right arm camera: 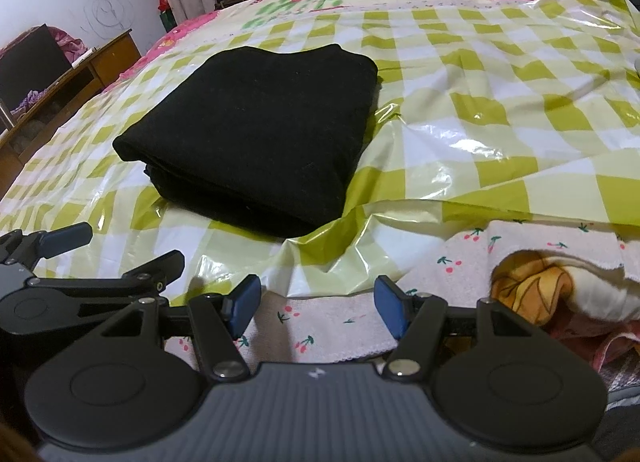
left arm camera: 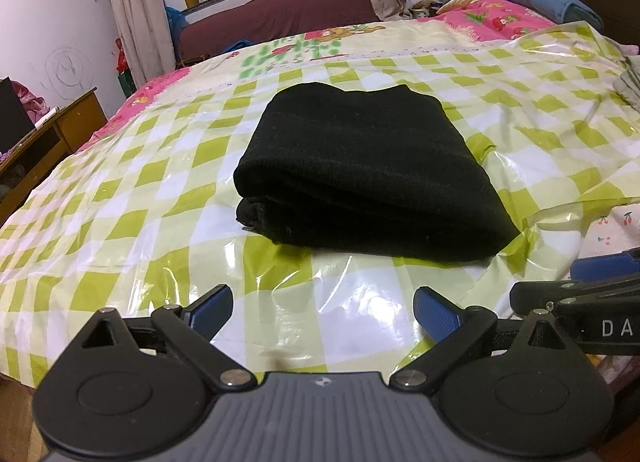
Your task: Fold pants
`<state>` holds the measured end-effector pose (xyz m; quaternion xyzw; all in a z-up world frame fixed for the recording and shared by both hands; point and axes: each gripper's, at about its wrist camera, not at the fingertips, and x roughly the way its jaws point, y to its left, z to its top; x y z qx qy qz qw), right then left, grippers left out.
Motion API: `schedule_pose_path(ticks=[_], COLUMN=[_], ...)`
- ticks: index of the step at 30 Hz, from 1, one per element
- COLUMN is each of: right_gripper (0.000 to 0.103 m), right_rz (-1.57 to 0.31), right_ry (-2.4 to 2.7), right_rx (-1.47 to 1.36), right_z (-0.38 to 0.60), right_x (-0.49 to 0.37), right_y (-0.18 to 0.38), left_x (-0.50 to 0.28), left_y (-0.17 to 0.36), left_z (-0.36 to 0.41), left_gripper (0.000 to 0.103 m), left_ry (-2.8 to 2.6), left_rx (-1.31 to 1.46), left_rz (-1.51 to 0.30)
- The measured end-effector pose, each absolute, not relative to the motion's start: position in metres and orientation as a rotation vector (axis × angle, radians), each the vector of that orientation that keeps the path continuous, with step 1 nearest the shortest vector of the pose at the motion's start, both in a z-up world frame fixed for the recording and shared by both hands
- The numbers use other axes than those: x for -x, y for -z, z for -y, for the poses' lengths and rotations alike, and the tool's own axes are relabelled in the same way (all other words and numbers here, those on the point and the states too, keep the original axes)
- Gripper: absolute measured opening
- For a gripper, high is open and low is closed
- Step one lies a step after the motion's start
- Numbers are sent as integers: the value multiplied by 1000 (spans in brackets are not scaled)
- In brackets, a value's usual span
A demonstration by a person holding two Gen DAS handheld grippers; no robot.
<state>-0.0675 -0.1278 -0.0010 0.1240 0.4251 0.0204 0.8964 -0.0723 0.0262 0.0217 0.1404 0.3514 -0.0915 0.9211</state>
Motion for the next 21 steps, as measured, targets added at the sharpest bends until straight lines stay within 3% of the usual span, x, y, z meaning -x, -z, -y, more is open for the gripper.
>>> schedule_pose_path(ticks=[21], right_gripper=[64], right_rz=[-876], right_ry=[-34], right_rx=[-240], right_z=[128], right_x=[68], right_y=[0], left_x=[75], left_y=[-22], left_z=[-25], left_gripper=[103], left_ry=[179], left_rx=[-302], left_rz=[-709])
